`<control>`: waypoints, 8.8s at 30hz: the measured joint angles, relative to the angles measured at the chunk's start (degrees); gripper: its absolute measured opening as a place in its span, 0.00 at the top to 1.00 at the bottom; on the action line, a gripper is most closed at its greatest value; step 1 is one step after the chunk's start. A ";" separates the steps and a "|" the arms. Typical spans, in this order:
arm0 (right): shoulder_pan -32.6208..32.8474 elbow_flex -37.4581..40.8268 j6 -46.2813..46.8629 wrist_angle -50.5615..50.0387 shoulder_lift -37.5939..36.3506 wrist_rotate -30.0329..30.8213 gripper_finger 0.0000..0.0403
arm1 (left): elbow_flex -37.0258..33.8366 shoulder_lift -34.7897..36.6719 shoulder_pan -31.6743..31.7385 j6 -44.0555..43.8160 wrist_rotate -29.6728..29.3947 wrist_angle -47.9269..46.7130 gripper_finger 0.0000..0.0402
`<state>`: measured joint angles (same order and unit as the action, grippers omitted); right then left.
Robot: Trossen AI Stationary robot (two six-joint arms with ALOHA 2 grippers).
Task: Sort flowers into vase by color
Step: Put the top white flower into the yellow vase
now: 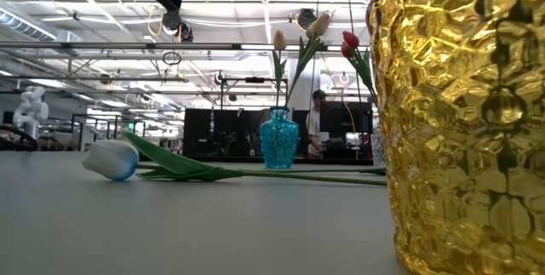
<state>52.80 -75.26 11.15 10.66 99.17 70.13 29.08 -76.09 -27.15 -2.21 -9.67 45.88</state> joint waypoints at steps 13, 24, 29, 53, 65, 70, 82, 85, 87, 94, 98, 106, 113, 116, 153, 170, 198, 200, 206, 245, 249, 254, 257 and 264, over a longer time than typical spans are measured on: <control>-0.70 0.00 -16.86 -1.63 -5.97 19.80 0.51 | -0.04 0.02 -0.27 -0.51 -0.02 -2.11 0.73; -4.90 -0.02 -0.19 -32.95 -17.20 19.89 0.51 | -0.04 0.02 -0.53 -0.47 0.00 -3.13 0.73; -5.97 -0.02 29.69 -63.78 -22.97 19.16 0.51 | -0.04 0.02 -0.53 -0.47 0.00 -3.14 0.73; -6.18 35.07 86.20 -81.73 -27.27 0.86 0.51 | -0.04 0.02 -0.40 1.45 -3.91 -3.58 0.73; -14.61 28.53 44.41 -80.18 -27.27 -23.61 0.51 | -0.04 0.02 6.63 13.54 -26.80 -0.54 0.73; -20.48 27.65 32.54 -77.74 -27.27 -24.76 0.51 | -0.04 0.02 10.83 13.07 -27.55 0.14 0.73; -36.07 27.63 6.64 -58.71 -27.27 -37.99 0.51 | -0.04 0.02 14.74 13.15 -26.56 -0.06 0.73; -40.19 27.63 2.78 -55.79 -27.27 -41.66 0.51 | -0.04 0.02 15.07 13.15 -26.56 -0.19 0.73; -43.04 27.63 0.89 -54.64 -27.27 -44.06 0.51 | -0.04 0.02 15.07 13.15 -26.56 -0.24 0.73; -51.11 27.63 -3.60 -54.93 -27.27 -53.66 0.51 | -0.02 0.02 14.73 13.07 -26.19 -0.89 0.73; -54.20 27.63 -5.00 -55.66 -27.25 -56.63 0.51 | -0.02 0.02 14.66 13.04 -23.28 -2.08 0.73; -58.93 27.61 -8.52 -54.70 -24.65 -56.99 0.51 | -0.02 0.02 14.66 9.98 -21.38 -2.80 0.73; -59.54 27.61 -12.29 -54.15 -19.10 -58.80 0.51 | -0.02 0.02 14.61 8.54 -21.03 -2.97 0.73; -59.54 27.58 -12.59 -54.15 -16.94 -58.95 0.51 | -0.02 0.02 14.61 8.56 -20.52 -3.07 0.73; -59.94 27.60 -6.68 -48.53 -10.38 -58.41 0.58 | 0.00 0.00 14.49 8.45 -18.88 -6.38 0.73; -59.98 27.61 -17.93 -51.45 -10.40 -59.96 0.59 | 0.00 0.00 14.22 8.34 -18.91 -6.38 0.73; -61.16 29.06 -14.39 -48.99 -7.89 -64.98 0.59 | 0.00 0.00 13.66 7.01 -18.88 -6.38 0.73; -61.16 28.95 -14.38 -48.94 -7.08 -65.15 0.59 | 0.00 0.00 13.67 7.01 -18.88 -6.38 0.73; -61.18 28.96 -14.85 -49.03 -6.12 -65.33 0.59 | 0.00 0.00 13.61 7.01 -18.86 -6.47 0.73; -53.67 29.41 -7.71 -58.19 -13.97 -62.56 1.00 | 0.00 0.00 13.61 5.54 -18.84 -6.32 0.73; -51.46 29.35 -5.80 -58.04 -17.56 -62.56 1.00 | 0.00 0.02 13.61 5.47 -18.84 -6.09 0.73; -48.90 29.35 -2.33 -58.02 -22.16 -62.52 1.00 | 0.00 0.02 13.61 5.44 -18.84 -6.09 0.73; -47.24 29.33 -0.15 -57.97 -25.19 -62.55 1.00 | 0.00 0.02 13.61 5.41 -18.84 -6.08 0.73; -44.50 29.25 3.98 -57.86 -31.27 -62.51 1.00 | 0.00 0.02 13.61 5.28 -18.84 -6.07 0.73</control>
<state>8.30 -46.01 15.13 -47.20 67.91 7.62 29.08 -76.07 -13.54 3.07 -28.51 39.81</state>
